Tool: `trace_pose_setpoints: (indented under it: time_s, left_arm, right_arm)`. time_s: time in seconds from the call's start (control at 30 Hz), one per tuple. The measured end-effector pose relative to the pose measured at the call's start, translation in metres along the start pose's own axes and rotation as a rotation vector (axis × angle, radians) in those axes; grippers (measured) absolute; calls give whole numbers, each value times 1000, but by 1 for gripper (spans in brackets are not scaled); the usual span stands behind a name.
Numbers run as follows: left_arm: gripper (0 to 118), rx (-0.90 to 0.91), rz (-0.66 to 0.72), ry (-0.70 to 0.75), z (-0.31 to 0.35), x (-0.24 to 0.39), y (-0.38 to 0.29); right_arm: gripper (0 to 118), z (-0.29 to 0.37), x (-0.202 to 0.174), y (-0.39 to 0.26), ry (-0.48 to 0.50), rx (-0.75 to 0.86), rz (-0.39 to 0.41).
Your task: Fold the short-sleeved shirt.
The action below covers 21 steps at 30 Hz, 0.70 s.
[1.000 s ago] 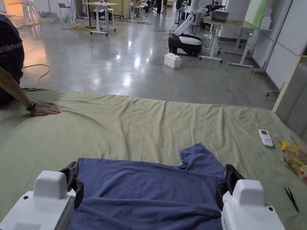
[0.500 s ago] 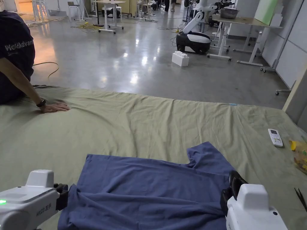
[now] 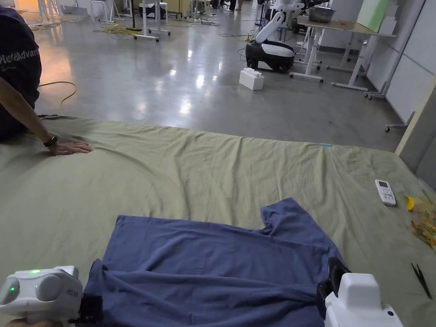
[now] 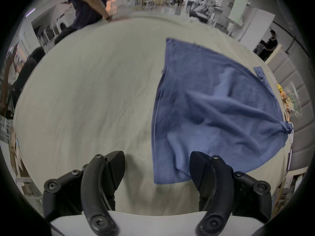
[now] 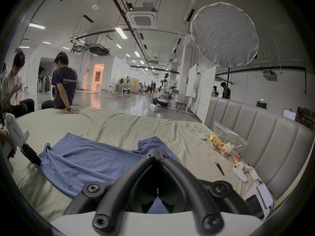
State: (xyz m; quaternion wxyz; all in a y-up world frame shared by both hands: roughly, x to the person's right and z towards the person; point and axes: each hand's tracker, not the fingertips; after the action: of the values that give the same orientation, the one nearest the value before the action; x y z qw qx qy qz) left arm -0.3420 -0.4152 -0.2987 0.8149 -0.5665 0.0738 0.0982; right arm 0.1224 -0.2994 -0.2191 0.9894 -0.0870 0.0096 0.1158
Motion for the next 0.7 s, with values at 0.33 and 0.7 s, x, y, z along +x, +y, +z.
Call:
trace_pose_setpoints:
  time_s: [0.33,0.7]
  left_arm:
    - [31,95,-140,24,29,37,-28]
    - [10,143,-103,-88,27,1,-25]
  right_arm:
    - [0,3,13,-19,-9,-53,-21]
    - [15,-24,88,-58,-68,-418,-254]
